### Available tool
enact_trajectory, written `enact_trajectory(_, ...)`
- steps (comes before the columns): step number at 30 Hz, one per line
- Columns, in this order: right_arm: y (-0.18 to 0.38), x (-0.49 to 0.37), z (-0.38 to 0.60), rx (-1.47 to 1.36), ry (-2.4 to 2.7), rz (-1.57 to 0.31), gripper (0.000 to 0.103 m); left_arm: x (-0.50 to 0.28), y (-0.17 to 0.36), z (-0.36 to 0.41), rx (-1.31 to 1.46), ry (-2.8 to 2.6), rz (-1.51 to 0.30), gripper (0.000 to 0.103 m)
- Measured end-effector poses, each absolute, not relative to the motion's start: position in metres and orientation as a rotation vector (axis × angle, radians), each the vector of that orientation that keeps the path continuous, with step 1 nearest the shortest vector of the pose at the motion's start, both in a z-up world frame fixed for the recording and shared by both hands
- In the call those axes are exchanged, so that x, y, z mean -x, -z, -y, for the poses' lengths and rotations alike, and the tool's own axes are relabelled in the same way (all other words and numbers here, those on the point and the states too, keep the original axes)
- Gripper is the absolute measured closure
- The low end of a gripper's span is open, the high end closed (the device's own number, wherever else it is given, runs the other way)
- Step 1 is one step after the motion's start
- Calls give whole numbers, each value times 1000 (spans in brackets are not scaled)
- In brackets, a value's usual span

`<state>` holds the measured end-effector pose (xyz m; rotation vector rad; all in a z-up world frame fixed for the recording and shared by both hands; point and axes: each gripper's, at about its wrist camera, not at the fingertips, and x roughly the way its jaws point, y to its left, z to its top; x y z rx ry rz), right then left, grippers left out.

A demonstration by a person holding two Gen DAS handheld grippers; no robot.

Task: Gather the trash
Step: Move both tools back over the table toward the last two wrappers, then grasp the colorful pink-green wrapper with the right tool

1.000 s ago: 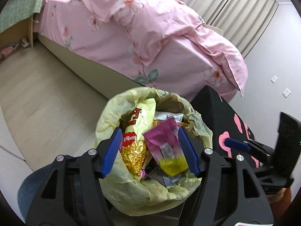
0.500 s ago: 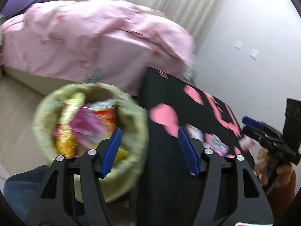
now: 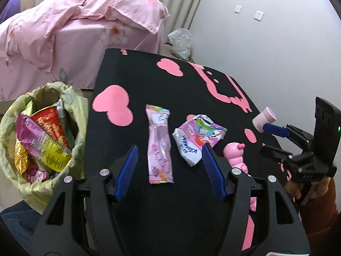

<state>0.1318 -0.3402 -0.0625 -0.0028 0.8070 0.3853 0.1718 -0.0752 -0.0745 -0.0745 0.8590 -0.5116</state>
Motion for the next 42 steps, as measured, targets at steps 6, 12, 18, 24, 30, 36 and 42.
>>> enact_trajectory(6,74,-140,321,-23,-394,-830,30,-165,72,56,57,403,-813,44)
enact_trajectory(12,80,-161,313,-114,-395,-871,29,-163,78,47,86,409,-828,44)
enact_trajectory(18,86,-176,306,-204,-396,-950,30,-160,79,47,95,430,-826,44)
enact_trajectory(24,93,-192,290,-233,-454,-1031,31,-161,80,40,121,428,-815,44)
enact_trajectory(30,96,-230,275,-158,-415,-1049,31,-163,85,35,144,445,-827,44)
enact_trajectory(36,103,-268,264,-96,-367,-1063,31,-167,92,31,162,445,-842,44)
enact_trajectory(42,102,-273,251,-32,-367,-1094,31,-169,95,31,166,429,-856,44)
